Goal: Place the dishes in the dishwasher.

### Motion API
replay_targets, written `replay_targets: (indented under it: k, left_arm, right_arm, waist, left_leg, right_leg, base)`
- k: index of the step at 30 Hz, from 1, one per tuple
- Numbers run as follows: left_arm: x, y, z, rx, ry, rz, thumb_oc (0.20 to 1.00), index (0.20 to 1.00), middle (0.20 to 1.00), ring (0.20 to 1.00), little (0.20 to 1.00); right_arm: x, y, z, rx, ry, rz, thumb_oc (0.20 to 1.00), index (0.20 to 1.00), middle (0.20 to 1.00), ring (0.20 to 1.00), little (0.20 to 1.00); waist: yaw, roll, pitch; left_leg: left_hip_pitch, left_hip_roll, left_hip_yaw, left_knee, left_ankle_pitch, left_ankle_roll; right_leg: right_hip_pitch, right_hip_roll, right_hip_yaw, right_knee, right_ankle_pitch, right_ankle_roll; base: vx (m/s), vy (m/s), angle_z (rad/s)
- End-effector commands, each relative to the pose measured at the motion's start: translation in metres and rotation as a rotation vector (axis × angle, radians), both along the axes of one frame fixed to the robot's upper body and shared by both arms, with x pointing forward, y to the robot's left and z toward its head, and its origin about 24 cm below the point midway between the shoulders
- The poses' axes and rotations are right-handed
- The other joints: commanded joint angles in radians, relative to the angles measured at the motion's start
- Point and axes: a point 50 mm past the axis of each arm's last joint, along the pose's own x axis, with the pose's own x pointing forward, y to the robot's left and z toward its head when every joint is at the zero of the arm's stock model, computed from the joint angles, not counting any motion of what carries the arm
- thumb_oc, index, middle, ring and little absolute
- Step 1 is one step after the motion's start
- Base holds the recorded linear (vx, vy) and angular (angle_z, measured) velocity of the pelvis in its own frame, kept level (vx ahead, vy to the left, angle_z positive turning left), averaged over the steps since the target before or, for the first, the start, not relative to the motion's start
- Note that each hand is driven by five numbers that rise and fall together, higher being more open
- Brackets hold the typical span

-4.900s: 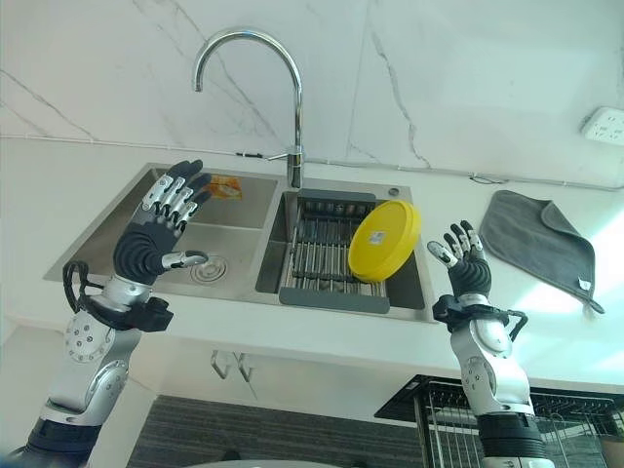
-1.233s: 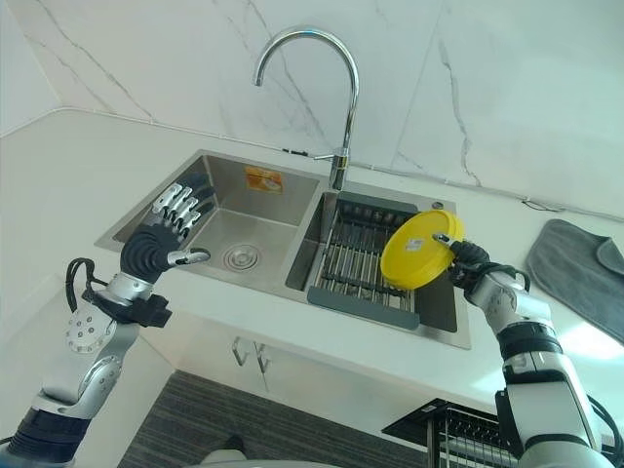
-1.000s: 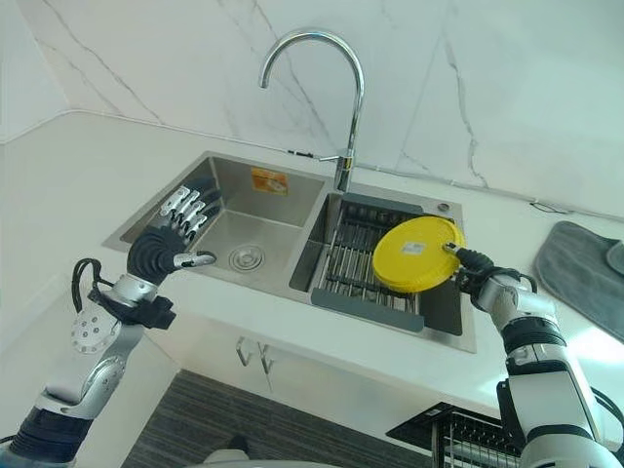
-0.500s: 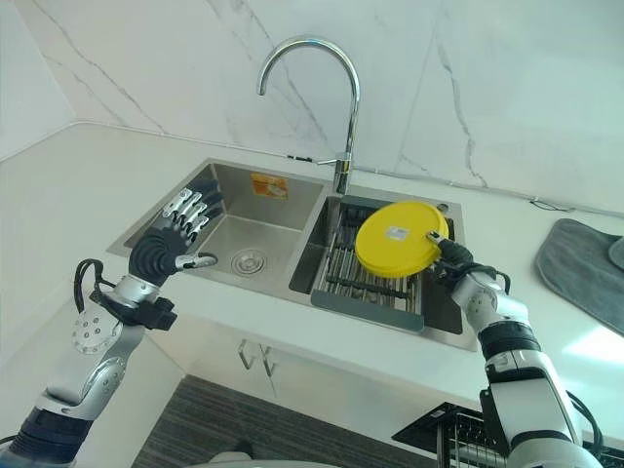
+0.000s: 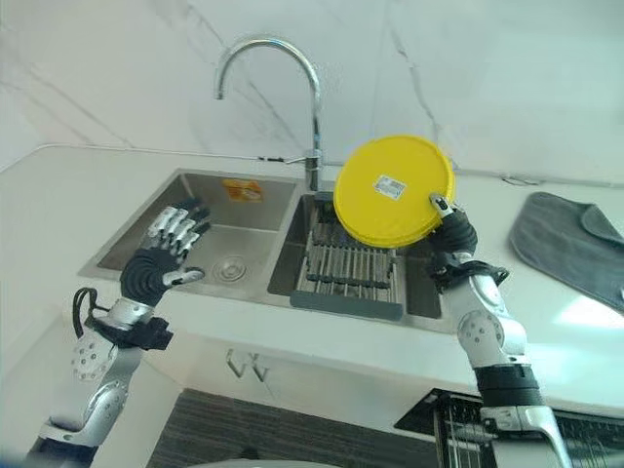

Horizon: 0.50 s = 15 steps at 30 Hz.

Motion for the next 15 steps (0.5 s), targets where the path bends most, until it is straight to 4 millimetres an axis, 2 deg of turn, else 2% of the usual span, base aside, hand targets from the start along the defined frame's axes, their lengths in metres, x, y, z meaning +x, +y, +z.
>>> replay_targets:
  k: [1, 2, 3, 4, 5, 6, 7, 8, 9, 10, 12, 13, 15]
  left_arm:
    - [-0.004, 0.002, 0.043, 0.063, -0.260, 0.016, 1.000, 1.000, 1.000, 1.000, 1.000]
    - [-0.004, 0.001, 0.046, 0.101, -0.286, 0.018, 1.000, 1.000, 1.000, 1.000, 1.000]
    - [-0.004, 0.003, 0.052, 0.158, -0.329, 0.026, 1.000, 1.000, 1.000, 1.000, 1.000]
    - [-0.003, 0.004, 0.056, 0.170, -0.341, 0.020, 1.000, 1.000, 1.000, 1.000, 1.000]
    - [-0.003, 0.004, 0.057, 0.171, -0.342, 0.019, 1.000, 1.000, 1.000, 1.000, 1.000]
    - [0.000, 0.002, 0.064, 0.192, -0.352, -0.006, 1.000, 1.000, 1.000, 1.000, 1.000]
    - [0.000, 0.000, 0.065, 0.210, -0.355, -0.018, 1.000, 1.000, 1.000, 1.000, 1.000]
    - [-0.001, 0.001, 0.064, 0.236, -0.351, -0.017, 1.000, 1.000, 1.000, 1.000, 1.000]
    - [-0.002, 0.005, 0.063, 0.241, -0.342, -0.004, 1.000, 1.000, 1.000, 1.000, 1.000]
    - [-0.004, 0.008, 0.064, 0.239, -0.340, 0.015, 1.000, 1.000, 1.000, 1.000, 1.000]
    - [-0.005, 0.010, 0.065, 0.245, -0.356, 0.035, 1.000, 1.000, 1.000, 1.000, 1.000]
    - [-0.005, 0.009, 0.066, 0.248, -0.375, 0.046, 1.000, 1.000, 1.000, 1.000, 1.000]
    - [-0.004, 0.006, 0.068, 0.246, -0.405, 0.070, 1.000, 1.000, 1.000, 1.000, 1.000]
  right_arm:
    - [0.006, 0.005, 0.065, 0.062, -0.292, 0.020, 0.200, 0.200, 0.200, 0.200, 0.200]
    - [0.000, 0.005, 0.062, 0.071, -0.299, 0.007, 0.200, 0.200, 0.200, 0.200, 0.200]
    - [-0.014, 0.002, 0.052, 0.084, -0.316, -0.008, 0.200, 0.200, 0.200, 0.200, 0.200]
    - [-0.023, -0.002, 0.048, 0.094, -0.325, -0.021, 0.200, 0.200, 0.200, 0.200, 0.200]
    - [-0.024, -0.003, 0.047, 0.096, -0.325, -0.023, 0.200, 0.200, 0.200, 0.200, 0.200]
    - [-0.037, -0.013, 0.039, 0.119, -0.335, -0.061, 0.200, 0.200, 0.200, 0.200, 0.200]
    - [-0.040, -0.016, 0.037, 0.130, -0.338, -0.075, 0.200, 0.200, 0.200, 0.200, 0.200]
    - [-0.044, -0.017, 0.035, 0.147, -0.341, -0.080, 0.200, 0.200, 0.200, 0.200, 0.200]
    - [-0.044, -0.015, 0.033, 0.156, -0.336, -0.070, 0.200, 0.200, 0.200, 0.200, 0.200]
    - [-0.042, -0.012, 0.031, 0.149, -0.332, -0.062, 0.200, 0.200, 0.200, 0.200, 0.200]
    - [-0.041, -0.010, 0.030, 0.155, -0.341, -0.048, 0.200, 0.200, 0.200, 0.200, 0.200]
    - [-0.042, -0.010, 0.031, 0.157, -0.350, -0.037, 0.200, 0.200, 0.200, 0.200, 0.200]
    - [-0.042, -0.012, 0.034, 0.149, -0.377, -0.030, 0.200, 0.200, 0.200, 0.200, 0.200]
  waist:
    - [0.018, -0.050, 0.048]
    - [0.006, -0.047, 0.049]
    - [-0.023, -0.048, 0.054]
    - [-0.040, -0.050, 0.061]
    - [-0.042, -0.052, 0.061]
    - [-0.060, -0.065, 0.070]
    - [-0.065, -0.070, 0.073]
    - [-0.066, -0.073, 0.079]
    - [-0.059, -0.075, 0.086]
    - [-0.054, -0.069, 0.091]
    - [-0.056, -0.059, 0.093]
    - [-0.057, -0.050, 0.097]
    - [-0.055, -0.043, 0.100]
  left_leg:
    - [0.067, -0.021, -0.029, 0.064, -0.180, 0.009]
    - [0.078, -0.026, -0.012, 0.040, -0.178, 0.018]
    - [0.097, -0.037, -0.003, 0.004, -0.175, 0.034]
    - [0.104, -0.053, -0.014, -0.007, -0.180, 0.046]
    - [0.104, -0.057, -0.016, -0.008, -0.181, 0.048]
    - [0.104, -0.089, -0.045, -0.010, -0.191, 0.062]
    - [0.108, -0.103, -0.061, -0.015, -0.194, 0.067]
    - [0.132, -0.123, -0.059, -0.036, -0.204, 0.074]
    - [0.147, -0.133, -0.027, -0.039, -0.215, 0.075]
    - [0.157, -0.133, -0.006, -0.039, -0.226, 0.078]
    - [0.143, -0.134, 0.010, -0.039, -0.216, 0.099]
    - [0.128, -0.137, 0.017, -0.039, -0.204, 0.116]
    - [0.099, -0.142, 0.029, -0.039, -0.178, 0.132]
  right_leg:
    - [0.042, 0.002, -0.024, 0.001, -0.068, 0.009]
    - [0.036, -0.013, -0.016, 0.001, -0.057, 0.025]
    - [0.007, -0.045, 0.005, 0.011, -0.024, 0.061]
    - [-0.018, -0.068, 0.021, 0.036, -0.009, 0.083]
    - [-0.023, -0.073, 0.023, 0.042, -0.008, 0.085]
    - [-0.051, -0.108, 0.026, 0.071, 0.025, 0.090]
    - [-0.063, -0.123, 0.020, 0.079, 0.047, 0.090]
    - [-0.097, -0.136, -0.040, 0.110, 0.097, 0.099]
    - [-0.119, -0.132, -0.125, 0.134, 0.116, 0.107]
    - [-0.137, -0.122, -0.173, 0.171, 0.109, 0.111]
    - [-0.135, -0.063, -0.168, 0.232, 0.025, 0.083]
    - [-0.134, -0.027, -0.170, 0.300, -0.016, 0.067]
    - [-0.140, 0.003, -0.182, 0.409, -0.035, 0.046]
  base:
    - [-0.16, 0.417, -0.77]
    - [-0.24, 0.621, -0.37]
    - [-0.21, 0.563, -0.16]
    - [-0.17, 0.416, -0.09]
    - [-0.14, 0.397, 0.02]
    - [-0.11, 0.337, -0.10]
    - [-0.14, 0.461, -0.02]
    - [-0.13, 0.332, -0.03]
    - [-0.15, 0.333, -0.24]
    - [-0.19, 0.277, -1.17]
    - [-0.21, 0.227, -1.81]
    - [-0.24, 0.223, -1.10]
    - [-0.25, 0.192, -0.60]
